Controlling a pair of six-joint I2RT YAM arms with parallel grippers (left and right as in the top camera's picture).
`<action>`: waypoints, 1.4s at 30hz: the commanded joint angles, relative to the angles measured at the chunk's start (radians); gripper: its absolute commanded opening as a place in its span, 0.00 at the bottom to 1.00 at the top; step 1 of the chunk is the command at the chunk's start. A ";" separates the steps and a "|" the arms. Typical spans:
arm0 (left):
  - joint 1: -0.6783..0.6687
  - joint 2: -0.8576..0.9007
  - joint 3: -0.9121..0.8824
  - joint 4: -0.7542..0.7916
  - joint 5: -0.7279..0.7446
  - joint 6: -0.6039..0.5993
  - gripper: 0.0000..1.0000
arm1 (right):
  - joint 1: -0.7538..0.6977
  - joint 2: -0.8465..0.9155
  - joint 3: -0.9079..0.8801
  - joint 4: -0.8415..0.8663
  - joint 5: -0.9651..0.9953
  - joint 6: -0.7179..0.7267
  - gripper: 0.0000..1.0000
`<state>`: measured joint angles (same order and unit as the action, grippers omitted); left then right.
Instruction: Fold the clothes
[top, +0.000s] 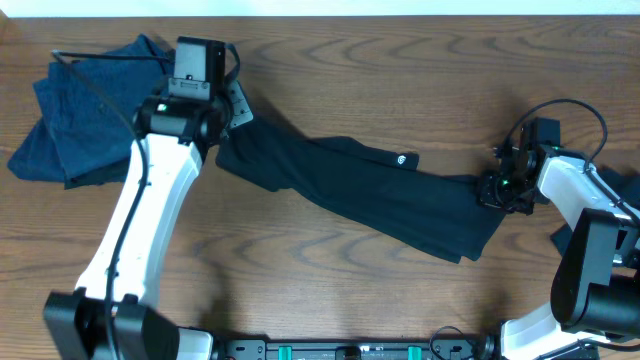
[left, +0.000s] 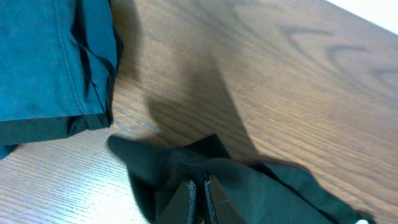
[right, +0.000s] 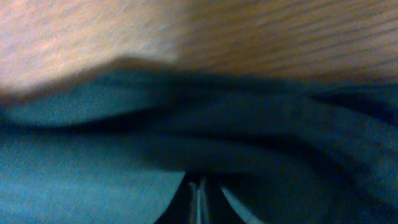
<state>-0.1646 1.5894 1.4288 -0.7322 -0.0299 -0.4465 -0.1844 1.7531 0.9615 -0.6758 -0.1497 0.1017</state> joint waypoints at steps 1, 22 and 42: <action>0.006 0.039 -0.004 0.006 -0.013 0.008 0.06 | 0.010 0.002 -0.002 0.056 0.084 0.098 0.01; 0.006 0.065 -0.004 0.179 -0.013 0.047 0.06 | 0.023 0.005 0.379 -0.244 0.054 0.159 0.30; 0.006 0.065 -0.004 0.149 -0.013 0.047 0.06 | 0.027 0.005 -0.135 0.385 0.196 0.208 0.01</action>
<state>-0.1646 1.6505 1.4269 -0.5793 -0.0303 -0.4137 -0.1631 1.7222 0.8585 -0.3321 -0.0151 0.2726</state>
